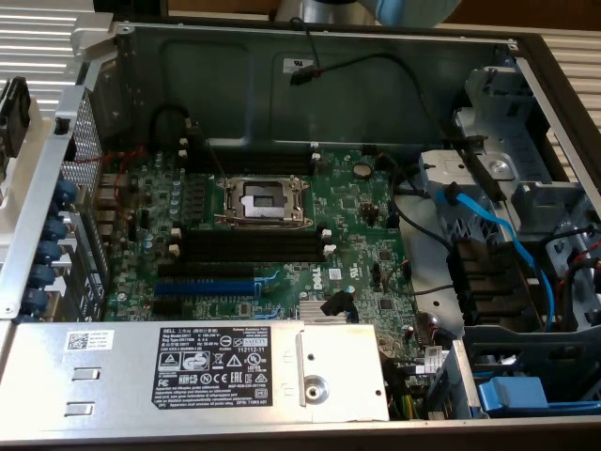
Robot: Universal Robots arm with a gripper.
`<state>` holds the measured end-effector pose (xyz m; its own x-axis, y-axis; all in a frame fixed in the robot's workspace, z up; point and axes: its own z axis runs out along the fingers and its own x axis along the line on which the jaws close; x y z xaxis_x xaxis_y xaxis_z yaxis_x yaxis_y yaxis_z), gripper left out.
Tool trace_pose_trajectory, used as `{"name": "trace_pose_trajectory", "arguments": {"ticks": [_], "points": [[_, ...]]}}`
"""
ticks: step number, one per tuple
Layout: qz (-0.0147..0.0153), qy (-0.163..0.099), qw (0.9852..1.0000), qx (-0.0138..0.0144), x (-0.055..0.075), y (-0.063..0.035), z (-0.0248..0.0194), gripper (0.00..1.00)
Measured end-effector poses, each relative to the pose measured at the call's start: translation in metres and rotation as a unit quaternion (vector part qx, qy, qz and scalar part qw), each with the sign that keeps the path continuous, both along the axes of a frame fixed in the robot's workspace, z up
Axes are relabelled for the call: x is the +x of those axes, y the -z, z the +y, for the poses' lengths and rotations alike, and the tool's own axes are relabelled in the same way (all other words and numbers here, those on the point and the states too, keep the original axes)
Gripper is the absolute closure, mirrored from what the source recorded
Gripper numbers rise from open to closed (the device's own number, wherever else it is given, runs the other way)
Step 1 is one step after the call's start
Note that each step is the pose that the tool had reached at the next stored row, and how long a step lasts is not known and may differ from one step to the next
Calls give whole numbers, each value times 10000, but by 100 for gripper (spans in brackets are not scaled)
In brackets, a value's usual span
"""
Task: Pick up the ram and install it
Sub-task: 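Pick up the ram and move it above insertion slot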
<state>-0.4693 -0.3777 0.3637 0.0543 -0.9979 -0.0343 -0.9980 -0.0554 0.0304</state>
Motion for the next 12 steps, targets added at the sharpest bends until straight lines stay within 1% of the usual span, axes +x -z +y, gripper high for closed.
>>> {"name": "trace_pose_trajectory", "arguments": {"ticks": [2,3,4,8,10,12], "points": [[1,-1,10000,0,0,-1,-4,88],[2,-1,10000,13,0,-2,-19,88],[1,-1,10000,19,0,-1,-20,88],[0,3,10000,19,3,-1,-20,88],[0,4,10000,19,40,-6,-21,88],[0,5,10000,19,104,-40,-21,88]]}}
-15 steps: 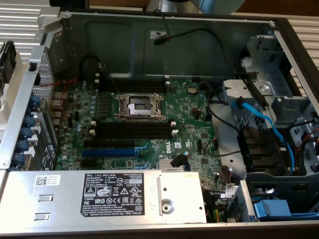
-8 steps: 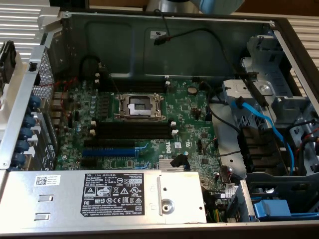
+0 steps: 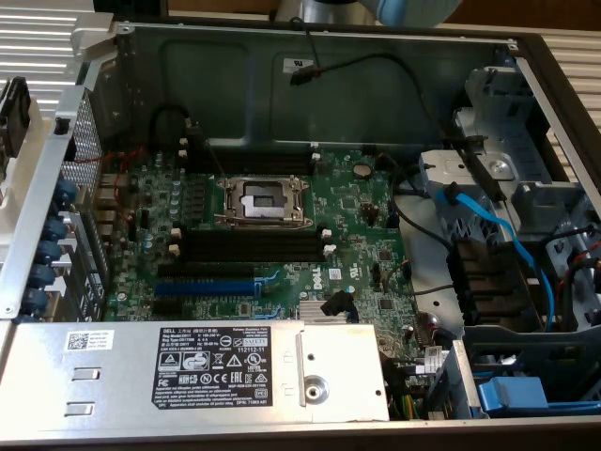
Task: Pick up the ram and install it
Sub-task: 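Pick up the ram and move it above insertion slot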
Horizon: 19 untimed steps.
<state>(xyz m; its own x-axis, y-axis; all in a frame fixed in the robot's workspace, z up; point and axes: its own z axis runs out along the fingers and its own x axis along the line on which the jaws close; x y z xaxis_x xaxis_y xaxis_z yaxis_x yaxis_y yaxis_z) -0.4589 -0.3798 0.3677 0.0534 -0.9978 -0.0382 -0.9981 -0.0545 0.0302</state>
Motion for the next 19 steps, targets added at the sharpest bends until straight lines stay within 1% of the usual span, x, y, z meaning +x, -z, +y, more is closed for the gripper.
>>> {"name": "trace_pose_trajectory", "arguments": {"ticks": [2,8,9,10,11,14,16,19], "points": [[-4,1,10000,0,27,-10,0,88],[-4,17,10000,4,30,-10,-1,88],[-4,24,10000,3,31,-10,-1,88],[-4,25,10000,-5,39,-17,-1,88],[-3,25,10000,-9,62,-45,-1,88],[-4,26,10000,-6,173,-165,-3,88],[-4,26,10000,-4,245,-225,-6,88],[-4,26,10000,-4,358,-276,-13,88]]}}
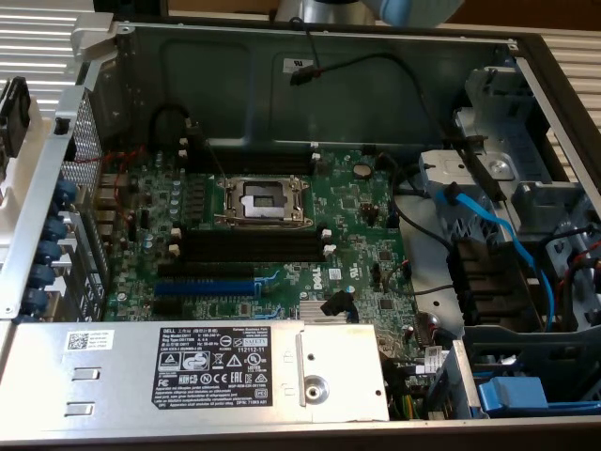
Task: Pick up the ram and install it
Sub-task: 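Pick up the ram and move it above insertion slot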
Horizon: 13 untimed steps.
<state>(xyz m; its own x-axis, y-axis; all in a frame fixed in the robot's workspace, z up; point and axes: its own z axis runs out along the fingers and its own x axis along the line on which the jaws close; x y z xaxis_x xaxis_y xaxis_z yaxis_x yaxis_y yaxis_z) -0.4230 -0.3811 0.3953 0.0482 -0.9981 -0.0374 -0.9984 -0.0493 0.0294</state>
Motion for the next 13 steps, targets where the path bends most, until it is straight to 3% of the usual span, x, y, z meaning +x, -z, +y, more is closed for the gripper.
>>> {"name": "trace_pose_trajectory", "arguments": {"ticks": [5,13], "points": [[-28,0,10000,0,181,-14,-1,88],[-29,0,10000,0,536,-22,4,88]]}}
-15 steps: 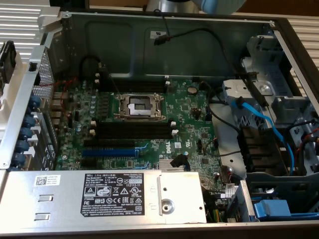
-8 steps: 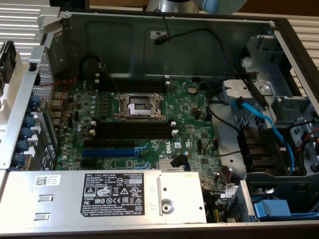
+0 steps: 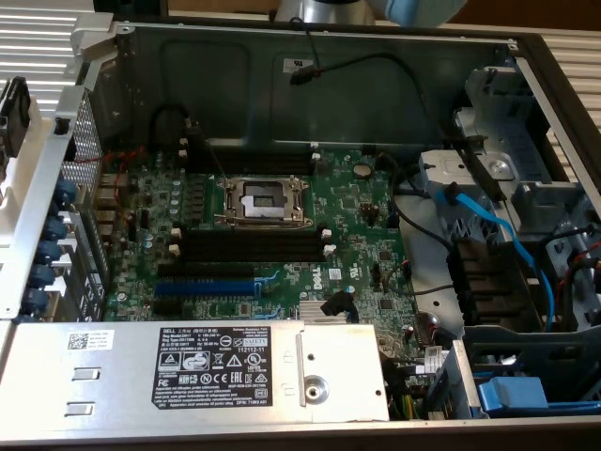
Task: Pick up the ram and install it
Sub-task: 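Pick up the ram and move it above insertion slot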
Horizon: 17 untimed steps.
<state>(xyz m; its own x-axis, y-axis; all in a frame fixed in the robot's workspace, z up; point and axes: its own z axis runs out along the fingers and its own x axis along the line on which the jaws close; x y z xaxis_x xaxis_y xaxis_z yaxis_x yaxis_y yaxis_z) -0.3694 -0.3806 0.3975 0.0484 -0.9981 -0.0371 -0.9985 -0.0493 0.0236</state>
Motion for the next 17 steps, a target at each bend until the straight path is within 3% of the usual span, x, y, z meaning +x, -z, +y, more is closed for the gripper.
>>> {"name": "trace_pose_trajectory", "arguments": {"ticks": [9,17], "points": [[0,0,10000,2,315,-370,2,88],[0,0,10000,2,678,-437,2,88]]}}
